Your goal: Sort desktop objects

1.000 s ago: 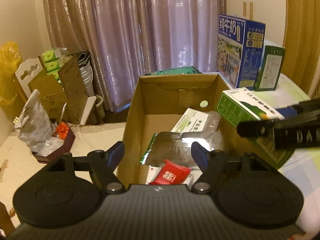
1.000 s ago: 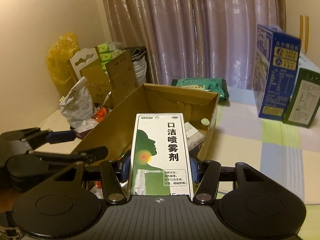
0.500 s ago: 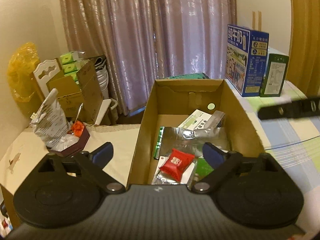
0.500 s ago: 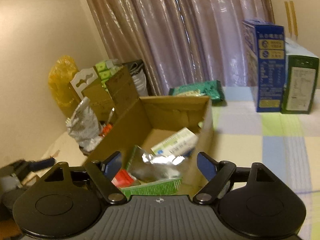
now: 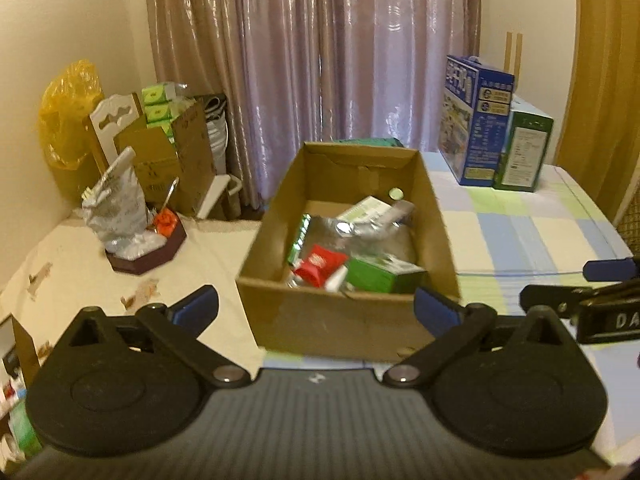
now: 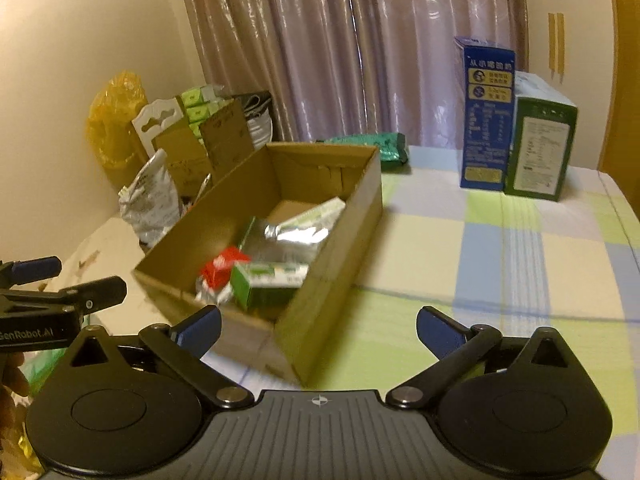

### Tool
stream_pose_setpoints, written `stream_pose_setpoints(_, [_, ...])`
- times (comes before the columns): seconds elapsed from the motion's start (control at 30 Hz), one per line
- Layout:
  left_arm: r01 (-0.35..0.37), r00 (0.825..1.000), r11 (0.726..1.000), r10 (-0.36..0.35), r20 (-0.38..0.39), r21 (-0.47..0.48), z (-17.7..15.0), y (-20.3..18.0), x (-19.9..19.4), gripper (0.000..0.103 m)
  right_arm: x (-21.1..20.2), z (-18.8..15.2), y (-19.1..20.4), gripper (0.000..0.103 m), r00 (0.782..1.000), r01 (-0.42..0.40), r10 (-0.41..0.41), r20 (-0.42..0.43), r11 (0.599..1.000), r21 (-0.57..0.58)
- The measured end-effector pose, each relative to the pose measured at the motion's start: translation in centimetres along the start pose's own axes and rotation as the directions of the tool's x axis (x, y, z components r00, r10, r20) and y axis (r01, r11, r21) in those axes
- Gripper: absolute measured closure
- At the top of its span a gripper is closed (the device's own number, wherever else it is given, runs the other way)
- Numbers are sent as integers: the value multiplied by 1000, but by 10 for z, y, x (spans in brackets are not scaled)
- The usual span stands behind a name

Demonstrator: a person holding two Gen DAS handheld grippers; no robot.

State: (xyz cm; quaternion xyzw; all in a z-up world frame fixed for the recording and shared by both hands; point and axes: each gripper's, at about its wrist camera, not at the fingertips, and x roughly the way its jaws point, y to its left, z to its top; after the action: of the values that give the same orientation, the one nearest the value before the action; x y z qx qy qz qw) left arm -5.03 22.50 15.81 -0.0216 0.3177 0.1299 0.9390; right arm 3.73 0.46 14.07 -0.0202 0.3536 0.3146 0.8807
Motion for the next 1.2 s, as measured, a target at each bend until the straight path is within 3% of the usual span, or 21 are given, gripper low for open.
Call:
stream_pose_setpoints(0.13, [16,1000,1000,-16,-4,-11,-10,-10,-23,1,-20,-17,6,2,1000,17,-17,-12,1000,-7])
stream_pose_setpoints(0.4, [-28,1000,998,28,2,-60,-25,-14,-66,1,-63,-33,26,2,998,58,-56,28,994,-93])
stream_pose_setpoints(0.63, [-36,999,997,37,11,-71,-35,-17,-94,1,-88,-43,26,2,998,45,-43,36,998,-47])
stream_pose_setpoints(1.2, [-52,998,994,51,-22,-92,-55,-31,-108,1,-108,-73,15,2,999,46,-46,0,999,7])
